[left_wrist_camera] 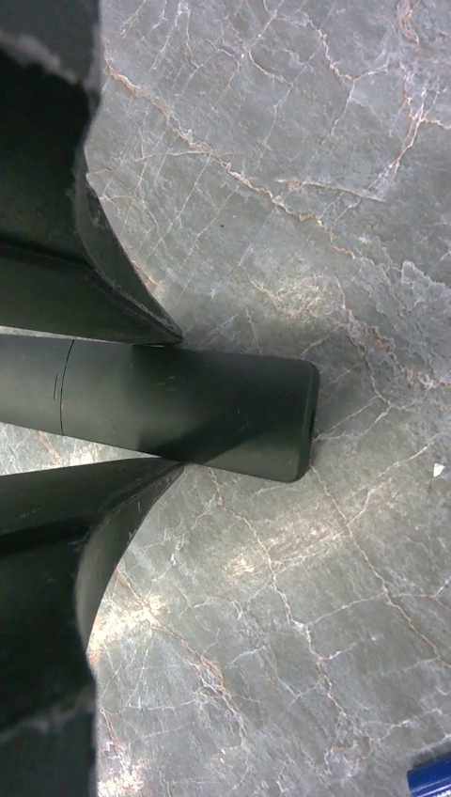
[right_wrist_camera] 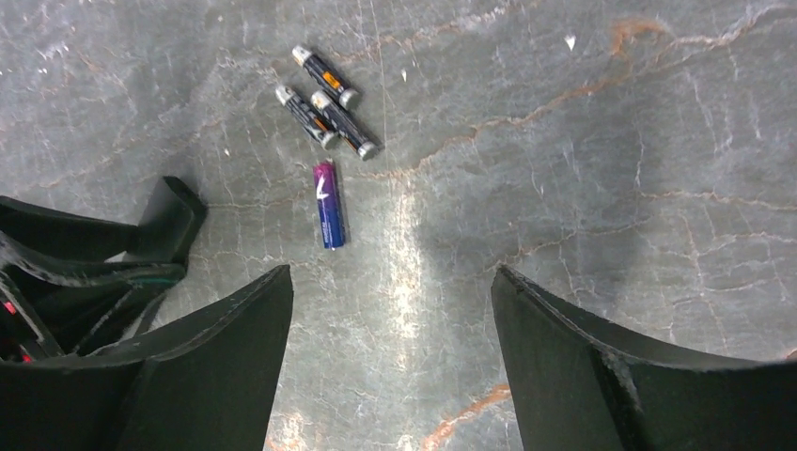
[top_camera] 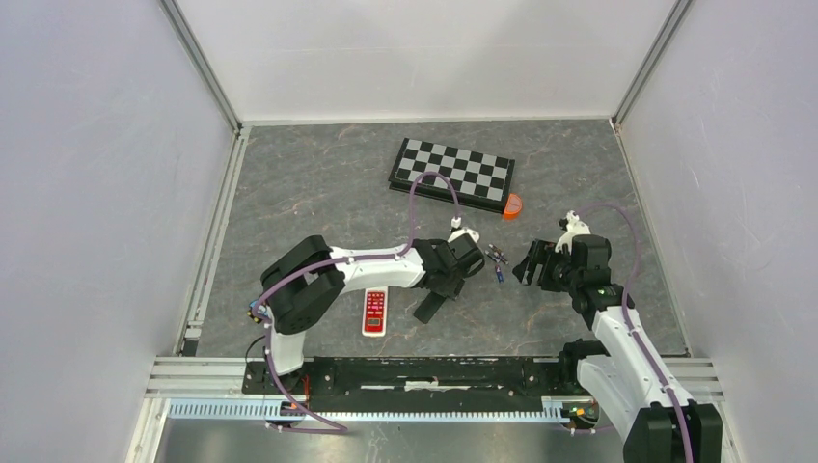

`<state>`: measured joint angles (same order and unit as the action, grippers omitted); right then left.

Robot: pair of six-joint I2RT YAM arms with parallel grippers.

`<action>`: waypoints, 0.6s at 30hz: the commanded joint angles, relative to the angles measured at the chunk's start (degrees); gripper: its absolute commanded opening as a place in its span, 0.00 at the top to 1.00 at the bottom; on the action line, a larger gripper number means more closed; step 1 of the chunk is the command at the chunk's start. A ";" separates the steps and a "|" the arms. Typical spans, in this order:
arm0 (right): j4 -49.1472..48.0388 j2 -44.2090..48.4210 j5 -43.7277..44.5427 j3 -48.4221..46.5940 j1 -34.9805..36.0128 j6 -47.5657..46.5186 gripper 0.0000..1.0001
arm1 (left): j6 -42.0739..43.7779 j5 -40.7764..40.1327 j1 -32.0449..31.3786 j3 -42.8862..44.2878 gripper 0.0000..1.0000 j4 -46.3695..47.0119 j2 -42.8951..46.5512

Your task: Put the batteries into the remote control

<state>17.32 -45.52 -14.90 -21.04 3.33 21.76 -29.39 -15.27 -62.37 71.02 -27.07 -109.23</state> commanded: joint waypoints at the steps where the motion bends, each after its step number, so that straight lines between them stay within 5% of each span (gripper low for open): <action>1: 1.50 -0.45 0.52 -1.61 0.56 -0.86 0.19 | -3.19 3.02 1.93 0.87 0.48 -1.69 -2.56; 11: -14.70 4.28 -6.15 6.44 12.04 9.24 0.17 | -4.79 2.92 5.41 2.23 0.62 -0.25 -1.48; 18: -35.99 3.13 0.83 14.17 26.92 22.12 0.15 | -11.77 7.82 9.72 -1.99 0.63 6.29 3.91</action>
<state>-2.74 -41.32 -18.20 -9.63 25.04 35.09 -34.41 -11.25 -54.96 72.01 -25.71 -109.62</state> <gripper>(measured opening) 0.851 0.484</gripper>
